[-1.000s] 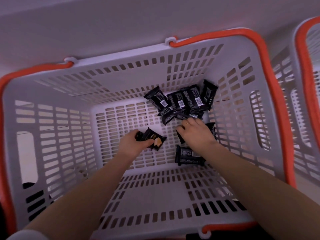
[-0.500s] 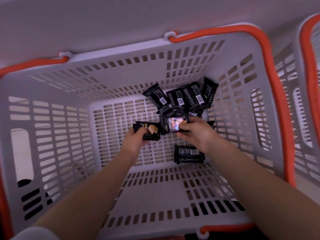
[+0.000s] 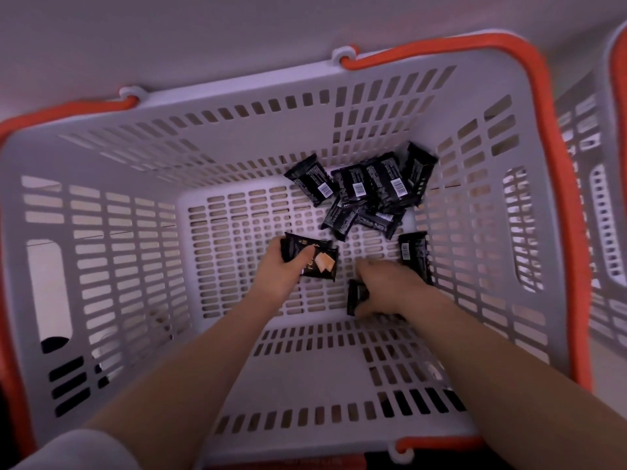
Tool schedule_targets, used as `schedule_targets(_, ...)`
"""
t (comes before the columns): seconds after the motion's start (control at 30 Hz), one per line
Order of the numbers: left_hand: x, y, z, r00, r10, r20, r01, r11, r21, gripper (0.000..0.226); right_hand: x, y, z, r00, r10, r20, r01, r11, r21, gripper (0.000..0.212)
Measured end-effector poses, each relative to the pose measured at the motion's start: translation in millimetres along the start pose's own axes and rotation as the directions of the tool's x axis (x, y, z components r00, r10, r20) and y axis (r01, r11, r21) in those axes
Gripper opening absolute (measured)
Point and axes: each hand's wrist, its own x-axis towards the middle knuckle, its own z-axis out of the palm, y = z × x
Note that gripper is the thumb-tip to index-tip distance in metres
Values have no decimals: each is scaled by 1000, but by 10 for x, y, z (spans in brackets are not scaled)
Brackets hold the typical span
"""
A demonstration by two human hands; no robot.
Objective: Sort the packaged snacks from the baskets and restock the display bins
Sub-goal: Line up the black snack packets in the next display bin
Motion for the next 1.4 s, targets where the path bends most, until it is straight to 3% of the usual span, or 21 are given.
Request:
schedule_targets(0.07,0,28,-66,1000,-8,-9,8,1000,-26,30,-31,36,61,999,-47,16,49,986,-161,71)
schedule_targets(0.17,-44,96,-202,999,31,-16,-31,999,-8,26,-64,-2,56,995,-82,-64,67,976,-206,49)
schedule_targets(0.23,-103,156,-313,997,79,-18,-80,997,-6,24,-106,-35,-70,985,-46,-168,51,998,21,47)
schedule_targets(0.3,-187,258,-441,992,127,-14,-127,992,7,21,-217,-90,-300,954,65,-292,73,896,439,41)
schedule_targets(0.33,-248,326,-515,988,152,-7,-152,988,9,19,-325,-142,-430,946,124,-300,114,740,663,29)
schedule_targets(0.4,-405,489,-667,975,223,4,-223,975,2,12,-622,-280,-674,973,79,-219,197,220,955,19)
schedule_targets(0.43,-504,587,-745,964,267,3,-267,964,5,11,-788,-361,-771,978,6,-208,208,-42,977,23)
schedule_targets(0.47,-618,694,-831,949,316,-1,-316,949,20,11,-963,-453,-859,973,-61,-224,203,-239,949,28)
schedule_targets(0.53,-883,915,-1010,909,416,-2,-415,907,76,12,-1317,-665,-1011,947,-142,-286,203,-423,883,38)
schedule_targets(0.6,-1191,1137,-1191,860,511,0,-506,852,135,16,-1659,-896,-1146,925,-160,-345,252,-422,871,38)
schedule_targets(0.77,-2006,1546,-1611,691,714,-117,-676,694,247,43,-2314,-1457,-1407,878,-118,-464,462,-43,886,13)
schedule_targets(0.83,-2250,1591,-1801,677,725,-122,-696,686,210,56,-2475,-1632,-1465,847,-130,-515,525,66,848,11)
schedule_targets(0.93,-2495,1506,-2108,719,684,-120,-673,729,125,60,-2695,-1881,-1539,811,-145,-567,585,208,784,15)
schedule_targets(1.07,-2668,1364,-2370,737,658,-154,-673,735,-80,42,-2818,-2263,-1499,718,-141,-681,691,31,722,23)
schedule_targets(1.2,-2790,1491,-2424,676,709,-201,-737,647,-195,29,-2730,-2615,-1221,621,-82,-780,784,43,620,17)
schedule_targets(1.3,-2835,1535,-2376,699,680,-223,-711,625,-322,38,-2604,-2768,-1068,656,-46,-753,744,-124,656,27)
schedule_targets(1.4,-2874,1537,-2350,736,663,-135,-631,601,-491,60,-2547,-2829,-1042,694,-71,-717,698,-183,693,44)
